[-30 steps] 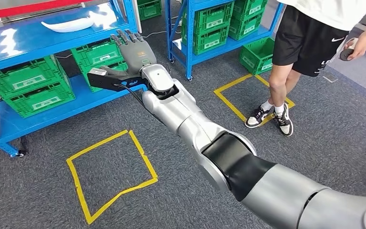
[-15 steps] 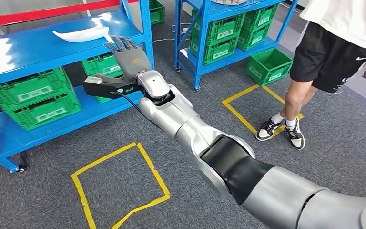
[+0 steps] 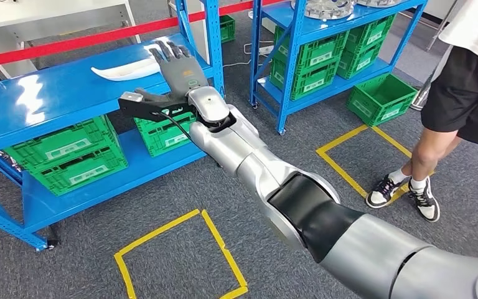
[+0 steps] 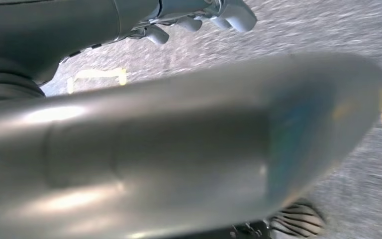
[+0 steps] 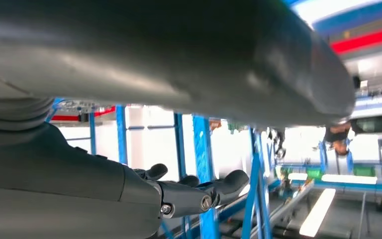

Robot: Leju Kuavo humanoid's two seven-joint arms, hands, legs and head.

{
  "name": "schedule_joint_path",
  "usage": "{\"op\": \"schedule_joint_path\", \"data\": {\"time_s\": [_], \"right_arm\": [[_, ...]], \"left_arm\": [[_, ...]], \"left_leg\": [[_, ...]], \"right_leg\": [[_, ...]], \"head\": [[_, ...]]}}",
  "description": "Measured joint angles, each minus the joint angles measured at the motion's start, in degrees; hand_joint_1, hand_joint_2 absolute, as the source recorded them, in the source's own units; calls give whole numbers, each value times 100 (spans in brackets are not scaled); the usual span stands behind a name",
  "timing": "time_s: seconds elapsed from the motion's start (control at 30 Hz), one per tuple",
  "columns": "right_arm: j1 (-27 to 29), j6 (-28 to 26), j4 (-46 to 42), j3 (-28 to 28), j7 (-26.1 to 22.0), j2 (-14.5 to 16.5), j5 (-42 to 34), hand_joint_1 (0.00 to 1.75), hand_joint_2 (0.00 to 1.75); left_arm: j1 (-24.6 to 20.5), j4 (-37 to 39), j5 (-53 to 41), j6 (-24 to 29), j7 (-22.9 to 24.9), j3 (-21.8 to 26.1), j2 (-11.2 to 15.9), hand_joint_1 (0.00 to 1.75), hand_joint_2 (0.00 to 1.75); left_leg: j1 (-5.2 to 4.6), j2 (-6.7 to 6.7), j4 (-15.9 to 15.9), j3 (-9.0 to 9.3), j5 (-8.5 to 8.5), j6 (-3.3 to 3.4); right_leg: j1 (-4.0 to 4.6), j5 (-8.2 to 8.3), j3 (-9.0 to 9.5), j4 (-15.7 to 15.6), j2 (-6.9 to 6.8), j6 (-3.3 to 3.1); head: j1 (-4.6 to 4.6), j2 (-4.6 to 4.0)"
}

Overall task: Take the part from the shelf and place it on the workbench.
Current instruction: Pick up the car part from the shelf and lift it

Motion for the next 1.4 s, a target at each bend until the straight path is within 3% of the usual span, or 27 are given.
{"op": "schedule_joint_path", "data": {"time_s": [0.07, 0.13, 0.17, 0.27, 0.3, 0.37, 0.4, 0.47, 0.5, 0.57, 0.63, 0.67, 0.7, 0.77, 0.8, 0.83, 0.87, 0.93, 1.0, 1.07, 1.13, 1.17, 1.2, 1.27, 1.3, 1.33, 1.4], "right_arm": [[104, 7, 9, 18, 3, 0, -1, 0, 0], [153, 7, 10, 25, 6, -1, -3, 0, 0], [159, 9, 11, 26, 9, 1, -5, 0, 0], [171, 30, 22, 37, 25, 10, -12, 0, 0], [166, 36, 25, 40, 35, 13, -14, 0, 0], [120, 39, 22, 44, 54, 16, -16, 0, 0], [98, 39, 20, 44, 61, 16, -21, 0, 0], [97, 52, 24, 53, 60, 17, -36, 0, 0], [126, 60, 30, 62, 58, 17, -45, 0, 0], [196, 66, 43, 78, 58, 17, -57, 0, 0], [252, 67, 62, 84, 61, 13, -62, 0, 0], [274, 67, 73, 87, 61, 8, -63, 0, 0], [303, 67, 87, 93, 60, -2, -63, 0, 0], [368, 75, 120, 114, 60, -34, -64, 0, 0], [382, 78, 122, 124, 61, -46, -66, 0, 0], [363, 79, 111, 130, 63, -52, -67, 0, 0], [306, 77, 91, 133, 64, -50, -70, 0, 0], [172, 67, 58, 133, 67, -39, -84, 0, 0], [162, 63, 60, 140, 66, -32, -107, 0, 0], [276, 59, 77, 148, 64, -33, -128, 0, 0], [388, 51, 94, 150, 64, -39, -152, 0, 0], [433, 48, 102, 151, 63, -43, -161, 0, 0], [485, 45, 109, 152, 62, -46, -168, 0, 0], [588, 44, 157, 167, 60, -57, -172, 0, 87], [630, 45, 175, 178, 59, -57, -174, 0, 131], [641, 50, 184, 188, 59, -57, -181, 0, 175], [554, 85, 160, 196, 71, -50, -227, 0, 175]], "left_arm": [[16, 1, -4, 0, 2, 1, 13, 0, 0], [46, -1, -5, 0, 3, 2, 26, 0, 0], [58, -1, -6, 0, 2, 2, 30, 0, 0], [90, 3, -17, 0, 7, 2, 34, 0, 0], [93, 4, -21, 0, 11, 2, 33, 0, 0], [67, 4, -22, 0, 15, 2, 28, 0, 0], [56, 2, -23, 1, 17, 2, 26, 0, 0], [53, 0, -25, 5, 19, 2, 22, 0, 0], [63, -1, -26, 8, 23, 2, 25, 0, 0], [89, 0, -26, 10, 32, 2, 26, 0, 0], [121, 2, -27, 11, 37, 2, 24, 0, 0], [136, 3, -27, 11, 37, 2, 23, 0, 0], [149, 4, -28, 11, 37, 2, 22, 0, 0], [164, 4, -28, 11, 39, 2, 23, 0, 0], [159, 2, -28, 11, 40, 2, 24, 0, 0], [143, -1, -28, 11, 39, 2, 25, 0, 0], [112, -5, -28, 11, 36, 2, 30, 0, 0], [46, -10, -29, 11, 18, 2, 30, 0, 0], [20, -9, -39, 11, 7, 2, 27, 0, 0], [54, -8, -61, 11, 15, 2, 36, 0, 0], [115, -8, -82, 11, 27, 2, 52, 0, 0], [143, -8, -88, 11, 29, 2, 59, 0, 0], [172, -8, -92, 11, 31, 2, 63, 0, 0], [234, -7, -96, 11, 41, 1, 77, 0, 0], [261, -7, -98, 11, 50, 1, 83, 0, 0], [268, -7, -99, 14, 51, 1, 89, 0, 0], [207, -6, -99, 35, 23, 2, 77, 0, 0]], "left_leg": [[31, 7, 254, -468, -480, -45], [53, 13, 14, -729, -644, -84], [58, 18, -286, -769, -459, -95], [48, 46, -1220, -733, 745, -46], [40, 51, -1346, -696, 948, -13], [40, 49, -1397, -554, 866, 67], [55, 48, -1436, -469, 815, 101], [83, 42, -1526, -245, 685, 144], [89, 40, -1581, -108, 598, 148], [101, 23, -1690, 220, 402, 142], [112, -5, -1801, 608, 177, 125], [117, -15, -1854, 806, 55, 111], [120, -20, -1905, 990, -76, 93], [116, -32, -1987, 1337, -373, 44], [114, -35, -2046, 1504, -503, 10], [115, -38, -2062, 1643, -564, -31], [116, -39, -1987, 1698, -527, -79], [129, -20, -1276, 1410, -230, -156], [138, 3, -269, 673, -124, -206], [138, 11, 215, -67, -509, -242], [133, 16, 123, -629, -914, -222], [126, 20, -94, -845, -871, -199], [110, 24, -428, -1018, -515, -152], [66, 21, -1261, -1226, 847, -65], [44, 12, -1519, -1259, 1409, -30], [34, 3, -1632, -1265, 1703, -8], [35, -2, -1546, -1199, 1624, 39]], "right_leg": [[-14, -183, 192, 2, 13, -5], [-35, -352, 392, 7, 36, 20], [-47, -442, 505, 8, 42, 40], [-51, -717, 785, -1, 43, 118], [-48, -776, 864, -9, 47, 152], [-42, -722, 876, 149, 49, 216], [-41, -576, 732, 420, 27, 249], [-51, -292, 158, 1208, -44, 316], [-68, -300, -166, 1552, -81, 354], [-103, -718, -697, 1833, -116, 404], [-121, -1098, -1017, 1577, -129, 418], [-124, -1017, -1098, 1269, -134, 411], [-125, -638, -1132, 853, -152, 403], [-82, 503, -1093, 156, -225, 359], [-54, 860, -1061, 33, -244, 320], [-29, 942, -1024, 61, -243, 268], [-24, 785, -974, 168, -216, 209], [-50, 524, -774, 204, -166, 96], [-69, 274, -457, 136, -134, 17], [-81, 20, -86, 38, -96, -3], [-97, -236, 318, -62, -51, 12], [-103, -371, 530, -110, -37, 22], [-107, -511, 726, -159, -33, 34], [-95, -791, 1076, -210, -8, 77], [-83, -928, 1205, -237, 11, 108], [-73, -1026, 1325, -235, 35, 136], [-71, -996, 1321, 0, 50, 188]], "head": [[2, 0], [2, 0], [1, 0], [-8, 0], [-13, 0], [-20, 0], [-17, 0], [-1, 0], [7, 0], [13, 0], [14, 0], [14, 0], [13, 0], [-1, 0], [-12, 0], [-21, 0], [-33, 0], [-42, 0], [-52, 0], [-56, 0], [-58, 0], [-59, 0], [-60, 0], [-80, 0], [-91, -1], [-98, -2], [-94, -4]]}}
